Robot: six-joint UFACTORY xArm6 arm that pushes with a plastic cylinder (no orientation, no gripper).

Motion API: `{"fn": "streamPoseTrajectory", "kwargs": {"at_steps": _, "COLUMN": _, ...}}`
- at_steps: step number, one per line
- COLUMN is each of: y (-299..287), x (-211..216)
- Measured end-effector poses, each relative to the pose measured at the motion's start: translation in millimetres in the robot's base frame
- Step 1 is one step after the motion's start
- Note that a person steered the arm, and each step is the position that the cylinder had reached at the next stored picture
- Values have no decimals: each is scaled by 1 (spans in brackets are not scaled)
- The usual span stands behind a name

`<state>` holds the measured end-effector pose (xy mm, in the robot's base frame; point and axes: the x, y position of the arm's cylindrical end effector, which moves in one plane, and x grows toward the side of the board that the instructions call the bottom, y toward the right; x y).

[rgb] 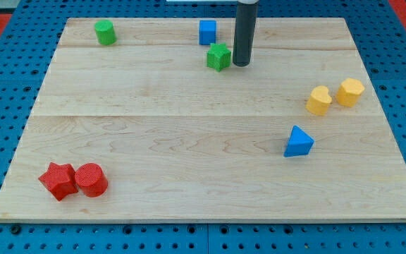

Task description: Move the green star diagonally to the green circle

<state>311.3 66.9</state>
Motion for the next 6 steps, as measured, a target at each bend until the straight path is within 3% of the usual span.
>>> {"fn": "streamPoseTrajectory", "kwargs": {"at_steps": 1, "y": -2, "x": -11}}
{"fn": "streamPoseTrajectory", "kwargs": {"at_steps": 4, "y": -230, "x": 6}}
{"fn": "streamPoseTrajectory", "kwargs": {"at_steps": 6, "y": -287, "x": 63}}
